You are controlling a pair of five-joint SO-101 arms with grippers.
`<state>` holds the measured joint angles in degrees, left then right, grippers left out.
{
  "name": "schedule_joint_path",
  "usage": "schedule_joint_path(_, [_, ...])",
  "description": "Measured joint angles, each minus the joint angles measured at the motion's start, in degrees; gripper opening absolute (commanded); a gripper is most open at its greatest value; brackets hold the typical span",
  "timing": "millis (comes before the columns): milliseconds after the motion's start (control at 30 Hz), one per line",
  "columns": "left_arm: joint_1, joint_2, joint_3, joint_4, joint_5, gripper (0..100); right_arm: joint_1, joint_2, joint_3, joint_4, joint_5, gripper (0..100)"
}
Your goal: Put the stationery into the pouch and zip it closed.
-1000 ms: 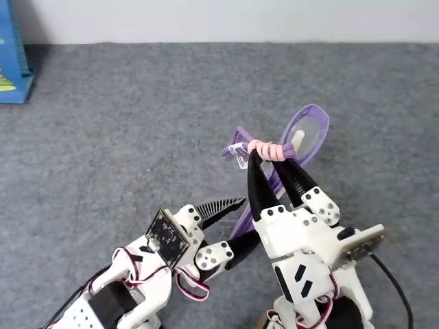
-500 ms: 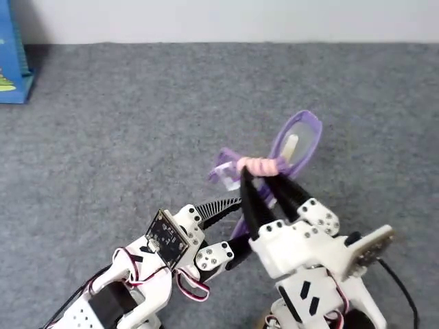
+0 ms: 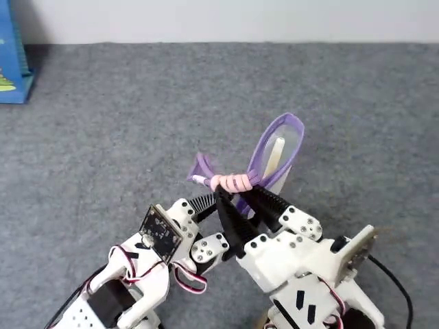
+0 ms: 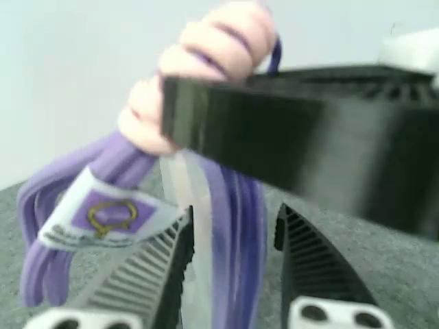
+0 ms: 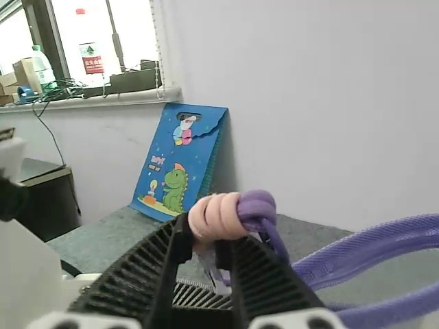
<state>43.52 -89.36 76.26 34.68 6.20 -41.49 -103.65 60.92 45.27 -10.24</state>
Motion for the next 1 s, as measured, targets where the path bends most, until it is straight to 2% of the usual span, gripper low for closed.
schedule_joint_path(200, [0.00,0.00,5.10,-8.62,0.00,1,-0.35,0.09,0.00,0.09,0.00,0.8])
schedule_joint_path(400, [0.00,0.00,5.27,-9.05,0.00,1,-0.26,0.09,0.00,0.09,0.00,0.8])
schedule_joint_path(733, [0.09,-0.62,2.64,-2.73,-0.26,1,14.15,0.26,1.14,-6.77,-0.26,0.8])
schedule_joint_path(1000, [0.09,-0.62,2.11,-1.58,-0.26,1,20.04,0.26,12.66,-23.38,3.08,0.8])
